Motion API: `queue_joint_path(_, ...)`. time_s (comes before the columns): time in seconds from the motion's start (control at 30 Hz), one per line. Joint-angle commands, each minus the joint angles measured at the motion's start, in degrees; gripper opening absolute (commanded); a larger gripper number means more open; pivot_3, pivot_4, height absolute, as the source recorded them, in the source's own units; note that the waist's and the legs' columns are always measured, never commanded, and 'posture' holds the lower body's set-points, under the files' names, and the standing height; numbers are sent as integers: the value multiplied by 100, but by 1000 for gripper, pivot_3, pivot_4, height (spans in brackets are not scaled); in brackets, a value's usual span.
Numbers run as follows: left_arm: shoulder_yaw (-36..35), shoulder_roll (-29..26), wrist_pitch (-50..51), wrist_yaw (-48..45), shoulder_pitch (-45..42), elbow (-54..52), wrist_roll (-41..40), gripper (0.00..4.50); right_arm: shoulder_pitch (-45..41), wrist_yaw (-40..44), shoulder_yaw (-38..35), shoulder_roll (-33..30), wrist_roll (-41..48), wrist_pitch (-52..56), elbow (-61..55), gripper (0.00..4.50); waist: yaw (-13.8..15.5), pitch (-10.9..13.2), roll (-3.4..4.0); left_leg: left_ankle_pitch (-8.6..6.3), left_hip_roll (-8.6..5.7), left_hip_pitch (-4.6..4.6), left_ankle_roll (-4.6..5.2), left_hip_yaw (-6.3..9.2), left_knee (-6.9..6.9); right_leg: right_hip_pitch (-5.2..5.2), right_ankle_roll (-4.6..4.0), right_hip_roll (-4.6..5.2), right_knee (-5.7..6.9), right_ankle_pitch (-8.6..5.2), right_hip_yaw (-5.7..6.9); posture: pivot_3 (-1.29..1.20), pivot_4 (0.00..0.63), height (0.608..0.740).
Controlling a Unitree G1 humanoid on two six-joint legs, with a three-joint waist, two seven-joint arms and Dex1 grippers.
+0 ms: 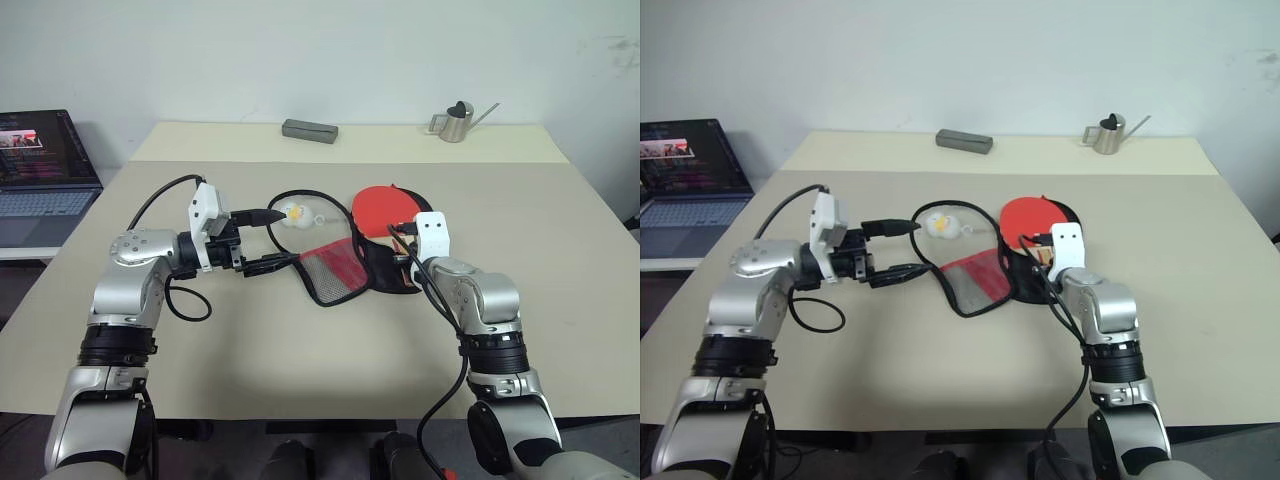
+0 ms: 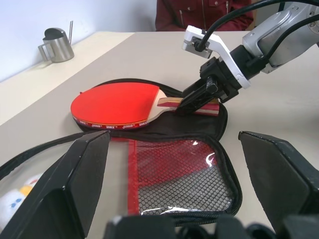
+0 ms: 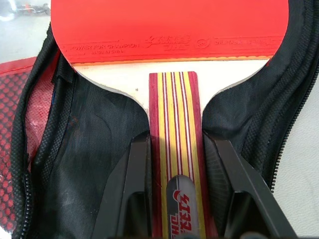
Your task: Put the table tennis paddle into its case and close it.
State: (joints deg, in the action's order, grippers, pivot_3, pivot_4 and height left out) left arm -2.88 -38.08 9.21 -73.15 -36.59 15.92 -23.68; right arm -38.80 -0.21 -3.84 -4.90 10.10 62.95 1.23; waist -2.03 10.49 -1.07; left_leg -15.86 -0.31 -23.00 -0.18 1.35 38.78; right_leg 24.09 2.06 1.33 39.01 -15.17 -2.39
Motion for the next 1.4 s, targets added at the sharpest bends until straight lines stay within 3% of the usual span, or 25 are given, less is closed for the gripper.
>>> queue_joint_path(0.03, -97, -23, -119, 12, -74, -102, -7, 4500, 4, -46, -69, -2, -47, -99, -210, 1063, 0, 0, 0, 0, 0, 0, 0, 0, 0, 0, 0, 0, 0, 0, 0, 0, 150, 740)
queue_joint_path(1.03, -42, 12, -137, 15, -117, -71, 24, 4500, 277, -141, 59, -70, -357, -337, -271, 1063, 8, 0, 0, 0, -1, 1, 0, 1, 0, -2, 0, 0, -1, 0, 1, 0, 150, 740)
queue_joint_path(1.37, -33, 8, -127, 13, -118, -78, 32, 4500, 255, -161, 194, -45, -478, -348, -445, 4401, 2, 0, 0, 0, 0, 1, 0, 1, 0, -2, 0, 0, 0, 0, 1, 0, 150, 740)
queue_joint_path(1.4, -36, 7, -125, 15, -115, -81, 31, 4500, 262, -139, 237, -42, -489, -337, -494, 4480, 3, 0, 0, 0, -1, 1, 0, 1, 0, -2, 0, 0, -1, 0, 1, 0, 150, 740)
